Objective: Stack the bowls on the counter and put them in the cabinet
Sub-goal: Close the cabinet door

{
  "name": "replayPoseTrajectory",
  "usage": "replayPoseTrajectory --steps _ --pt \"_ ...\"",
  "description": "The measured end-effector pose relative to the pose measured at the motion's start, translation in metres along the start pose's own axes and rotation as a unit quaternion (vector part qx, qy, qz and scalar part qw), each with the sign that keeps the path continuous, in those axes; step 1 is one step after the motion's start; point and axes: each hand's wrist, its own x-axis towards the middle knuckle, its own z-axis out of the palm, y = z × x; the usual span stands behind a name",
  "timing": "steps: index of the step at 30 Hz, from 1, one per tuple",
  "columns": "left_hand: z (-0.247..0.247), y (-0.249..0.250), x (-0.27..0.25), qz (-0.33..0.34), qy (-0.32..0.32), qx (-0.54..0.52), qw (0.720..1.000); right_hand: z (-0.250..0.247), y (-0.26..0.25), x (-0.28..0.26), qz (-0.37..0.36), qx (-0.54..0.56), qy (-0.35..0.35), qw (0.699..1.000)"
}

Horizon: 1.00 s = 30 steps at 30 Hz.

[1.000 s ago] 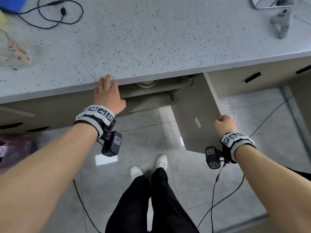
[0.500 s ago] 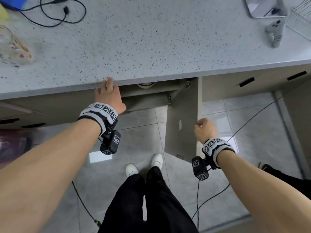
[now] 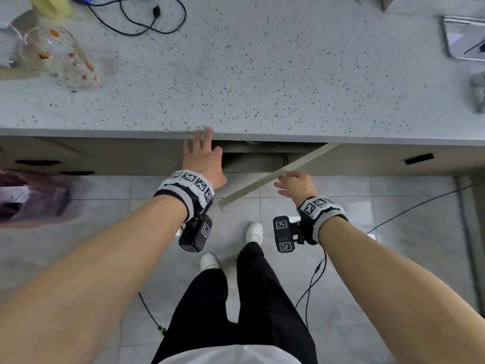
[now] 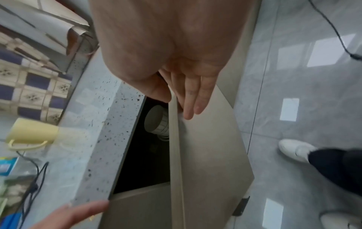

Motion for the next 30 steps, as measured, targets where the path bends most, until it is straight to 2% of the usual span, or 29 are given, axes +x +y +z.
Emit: replayPoseTrajectory --steps 3,4,5,6,8,9,11,14,18,20,24,30 --pt "0.003 0.008 -0.007 0.042 0.070 -0.073 0.994 0.004 -0.013 0.012 0.007 0.040 -0.004 0.999" --pt "0.005 0.015 -0.010 0.064 0.059 -0.102 0.991 0.002 -0.014 0.014 -0.003 0.049 -0.001 0.999" --pt "0.008 0.023 -0.012 0.073 0.015 -0.134 0.988 0.000 -0.011 0.018 -0.022 0.037 0.004 0.999" --pt "0.013 0.032 -0.013 0.070 -0.058 -0.156 0.983 -0.001 -0.008 0.022 -0.043 0.007 0.001 0.999" --pt "0.022 0.048 -0.012 0.061 -0.196 -0.148 0.968 -0.005 -0.001 0.031 -0.082 -0.070 -0.018 0.994" --pt "0.026 0.053 -0.010 0.049 -0.227 -0.130 0.964 -0.009 0.001 0.036 -0.102 -0.108 -0.033 0.988" --pt "0.028 0.058 -0.002 0.013 -0.225 -0.128 0.966 -0.019 -0.004 0.046 -0.157 -0.210 -0.056 0.963" --pt "0.021 0.060 0.014 -0.030 -0.202 -0.148 0.968 -0.040 -0.017 0.062 -0.216 -0.357 -0.112 0.902" --pt "0.010 0.059 0.034 -0.050 -0.193 -0.146 0.969 -0.052 -0.033 0.087 -0.277 -0.490 -0.155 0.812" --pt "0.007 0.060 0.043 -0.052 -0.187 -0.140 0.971 -0.053 -0.040 0.091 -0.299 -0.521 -0.159 0.783" --pt "0.005 0.062 0.057 -0.058 -0.180 -0.123 0.974 -0.048 -0.049 0.092 -0.312 -0.545 -0.168 0.760" --pt "0.004 0.058 0.065 -0.055 -0.164 -0.128 0.977 -0.037 -0.053 0.084 -0.273 -0.547 -0.172 0.773"
